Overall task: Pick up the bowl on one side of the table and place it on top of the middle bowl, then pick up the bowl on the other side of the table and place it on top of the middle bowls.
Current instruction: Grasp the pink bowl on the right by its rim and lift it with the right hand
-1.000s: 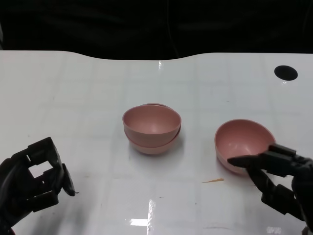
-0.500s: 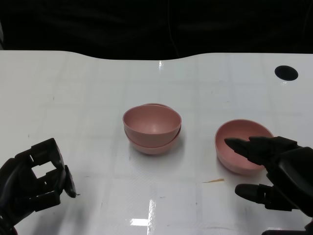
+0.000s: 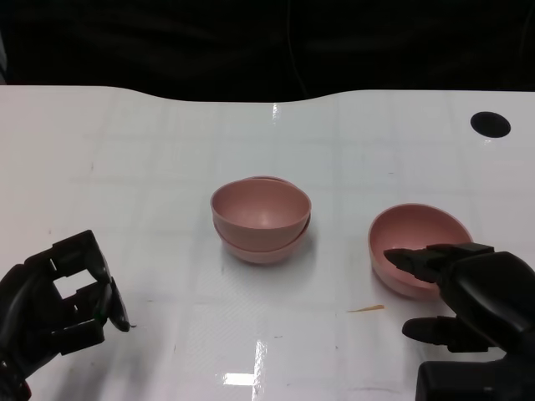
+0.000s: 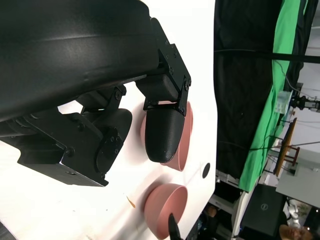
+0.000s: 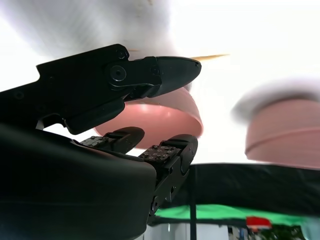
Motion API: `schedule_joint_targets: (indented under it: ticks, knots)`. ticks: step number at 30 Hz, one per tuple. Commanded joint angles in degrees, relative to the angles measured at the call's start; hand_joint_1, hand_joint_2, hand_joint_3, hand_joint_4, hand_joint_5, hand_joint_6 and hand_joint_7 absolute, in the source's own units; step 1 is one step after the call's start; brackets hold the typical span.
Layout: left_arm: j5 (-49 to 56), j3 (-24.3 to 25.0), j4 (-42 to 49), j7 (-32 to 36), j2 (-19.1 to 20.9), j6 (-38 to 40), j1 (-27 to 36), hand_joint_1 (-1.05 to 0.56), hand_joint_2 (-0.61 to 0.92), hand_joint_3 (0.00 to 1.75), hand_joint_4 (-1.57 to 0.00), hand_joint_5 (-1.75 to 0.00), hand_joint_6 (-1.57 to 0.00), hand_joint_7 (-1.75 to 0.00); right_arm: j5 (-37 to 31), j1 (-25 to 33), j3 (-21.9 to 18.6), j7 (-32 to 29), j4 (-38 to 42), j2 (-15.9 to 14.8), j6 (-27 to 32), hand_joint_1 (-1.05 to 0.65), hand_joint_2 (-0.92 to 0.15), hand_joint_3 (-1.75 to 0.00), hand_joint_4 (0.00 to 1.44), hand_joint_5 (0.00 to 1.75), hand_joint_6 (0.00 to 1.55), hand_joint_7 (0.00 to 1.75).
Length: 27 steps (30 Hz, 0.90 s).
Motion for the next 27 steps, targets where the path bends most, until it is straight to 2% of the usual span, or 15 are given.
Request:
schedule_joint_targets:
  ticks: [1, 17, 27]
  knots:
    - [0.8, 0.8, -0.7, 0.7, 0.1, 0.5, -0.1, 0.21, 0.75, 1.45, -0.93, -1.75, -0.75, -1.75, 1.3, -2.4, 1.5, -2.1, 3.7, -1.4, 0.8, -0.78, -0.92, -0.25, 0.42, 0.01, 0.41, 0.01]
    - [1.7, 1.3, -2.8, 2.1, -1.2, 2.0, 0.4, 0.22, 0.78, 1.43, -0.91, -1.75, -0.74, -1.75, 2.7, -13.2, 9.4, -10.2, 21.5, -3.1, -0.4, -0.77, -0.92, -0.25, 0.47, 0.02, 0.44, 0.01]
    - [3.0, 1.2, -3.9, 2.8, -1.4, 2.6, 0.6, 0.21, 0.76, 1.44, -0.91, -1.75, -0.73, -1.75, 4.4, -18.8, 13.4, -13.2, 32.3, -2.5, -2.5, -0.74, -0.92, -0.26, 0.51, 0.03, 0.47, 0.02]
